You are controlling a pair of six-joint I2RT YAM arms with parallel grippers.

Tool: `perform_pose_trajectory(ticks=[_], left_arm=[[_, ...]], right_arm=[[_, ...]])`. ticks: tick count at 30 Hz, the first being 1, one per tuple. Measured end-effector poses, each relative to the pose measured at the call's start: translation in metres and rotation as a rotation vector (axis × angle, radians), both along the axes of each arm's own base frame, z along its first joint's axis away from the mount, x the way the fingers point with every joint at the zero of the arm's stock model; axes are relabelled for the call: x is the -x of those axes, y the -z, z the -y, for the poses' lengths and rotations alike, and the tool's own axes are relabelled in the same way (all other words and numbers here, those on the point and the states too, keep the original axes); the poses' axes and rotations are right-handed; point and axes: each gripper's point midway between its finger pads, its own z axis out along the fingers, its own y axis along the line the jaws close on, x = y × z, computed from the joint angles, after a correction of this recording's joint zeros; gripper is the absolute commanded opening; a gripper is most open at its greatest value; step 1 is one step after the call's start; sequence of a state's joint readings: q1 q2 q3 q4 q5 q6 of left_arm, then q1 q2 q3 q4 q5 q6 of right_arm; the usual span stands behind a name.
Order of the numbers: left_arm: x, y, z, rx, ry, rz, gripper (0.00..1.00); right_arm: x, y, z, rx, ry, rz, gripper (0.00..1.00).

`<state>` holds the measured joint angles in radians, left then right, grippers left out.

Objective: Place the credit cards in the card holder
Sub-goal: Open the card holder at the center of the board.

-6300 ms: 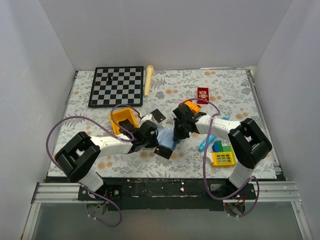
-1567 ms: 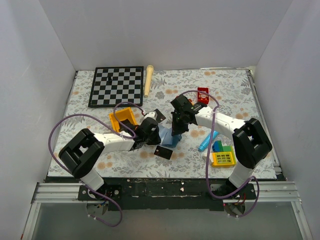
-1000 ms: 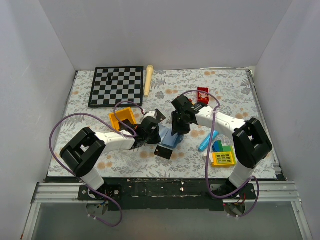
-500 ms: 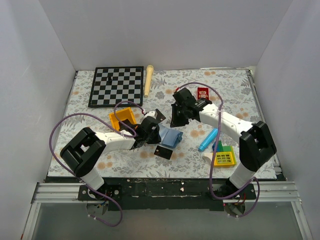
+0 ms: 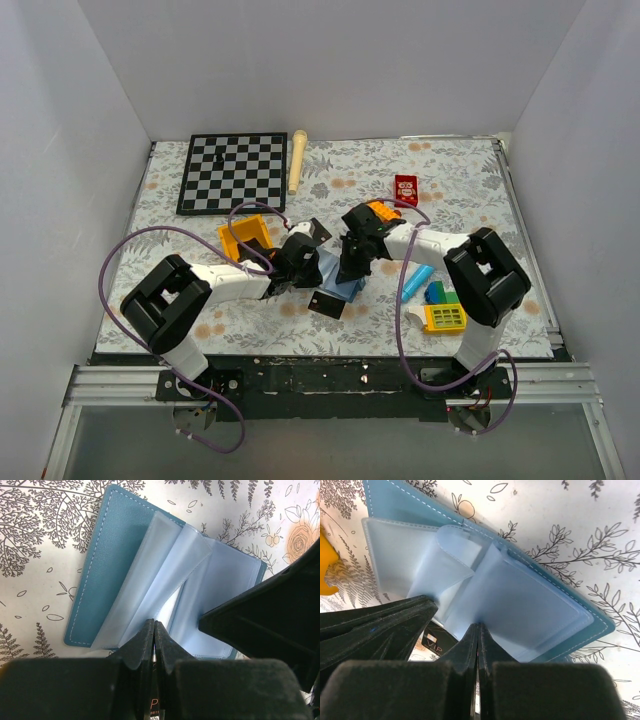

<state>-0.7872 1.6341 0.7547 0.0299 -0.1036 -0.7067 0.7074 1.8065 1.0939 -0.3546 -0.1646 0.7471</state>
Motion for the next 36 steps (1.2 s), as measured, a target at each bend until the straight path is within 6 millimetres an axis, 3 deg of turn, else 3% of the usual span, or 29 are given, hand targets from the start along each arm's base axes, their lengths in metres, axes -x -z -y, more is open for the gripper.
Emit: perform_pose_trajectory(ticks=[7, 11, 18, 22, 27, 30, 33, 36], left_arm=[[0.001, 0.0, -0.004, -0.018, -0.008, -0.007, 0.0], [-0.006, -0.008, -0.023, -0.044, -0.042, -0.004, 0.0], [-0.048, -0.059, -0.072, -0.015, -0.18, 0.095, 0.0], [-0.054, -0.095, -0.065, 0.064, -0.156, 0.163, 0.0], [-0.038, -0.126, -0.039, 0.19, -0.044, 0.204, 0.0], [-0.011, -0.135, -0.016, 0.242, 0.061, 0.218, 0.0], [0.025, -0.134, 0.007, 0.285, 0.175, 0.215, 0.0], [0.048, -0.118, 0.015, 0.291, 0.222, 0.176, 0.0]], right_arm=[[0.0, 0.001, 0.007, 0.011, 0.042, 0.026, 0.01], [0.0, 0.001, 0.007, 0.008, 0.05, 0.034, 0.01], [0.0, 0.001, 0.007, 0.003, 0.05, 0.041, 0.01], [0.0, 0.001, 0.007, 0.003, 0.05, 0.042, 0.01], [0.0, 0.001, 0.007, 0.002, 0.05, 0.042, 0.01], [0.0, 0.001, 0.007, 0.0, 0.049, 0.042, 0.01], [0.0, 0.001, 0.007, 0.0, 0.05, 0.042, 0.01], [0.0, 0.001, 0.007, 0.0, 0.05, 0.042, 0.01]])
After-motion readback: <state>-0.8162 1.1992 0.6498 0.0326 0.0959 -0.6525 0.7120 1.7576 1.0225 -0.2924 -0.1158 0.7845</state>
